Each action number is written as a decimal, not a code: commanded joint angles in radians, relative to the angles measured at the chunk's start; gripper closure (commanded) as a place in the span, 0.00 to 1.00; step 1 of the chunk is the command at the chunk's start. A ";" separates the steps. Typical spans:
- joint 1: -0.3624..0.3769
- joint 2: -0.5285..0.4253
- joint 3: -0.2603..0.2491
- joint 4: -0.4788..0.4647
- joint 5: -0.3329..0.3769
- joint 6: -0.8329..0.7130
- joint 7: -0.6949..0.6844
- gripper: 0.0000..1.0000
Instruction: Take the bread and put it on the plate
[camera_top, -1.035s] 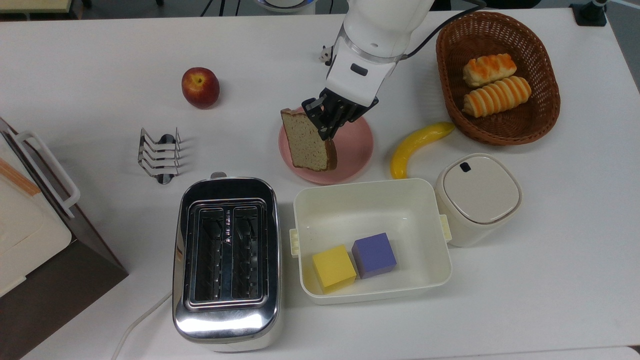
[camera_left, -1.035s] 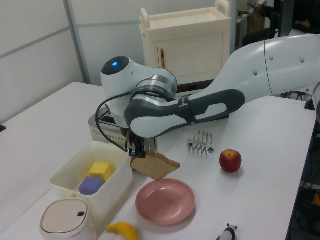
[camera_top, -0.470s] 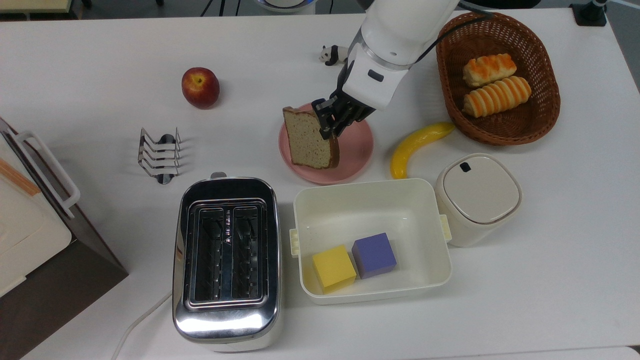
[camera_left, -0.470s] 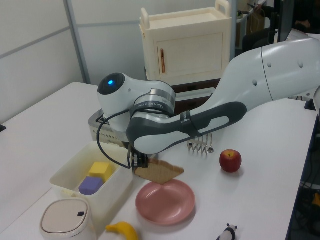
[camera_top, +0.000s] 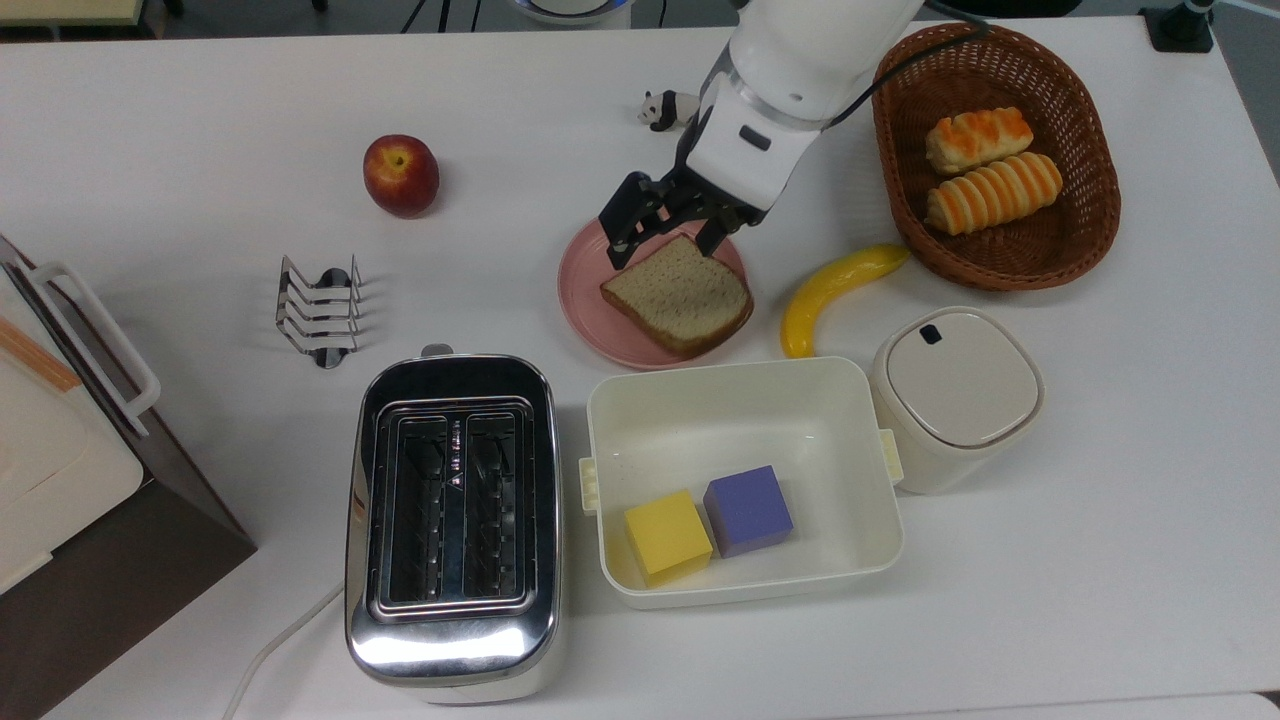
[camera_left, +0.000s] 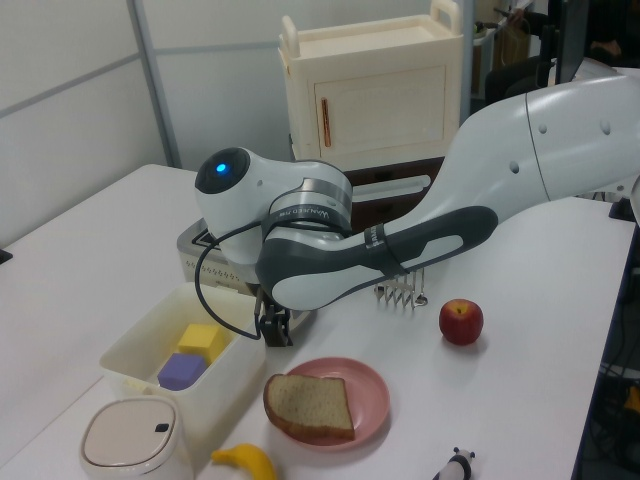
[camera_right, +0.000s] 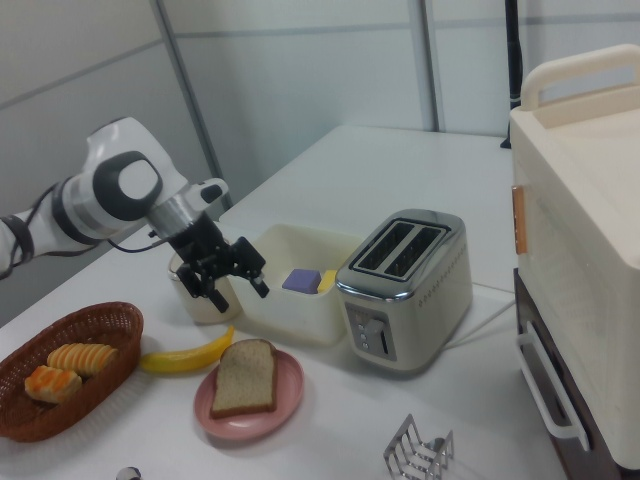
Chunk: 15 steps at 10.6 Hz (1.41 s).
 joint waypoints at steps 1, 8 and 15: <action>0.053 -0.107 -0.009 -0.054 0.008 -0.066 0.114 0.00; -0.252 -0.305 0.030 0.005 0.378 -0.200 0.145 0.00; -0.465 -0.291 0.123 -0.001 0.459 -0.242 0.122 0.00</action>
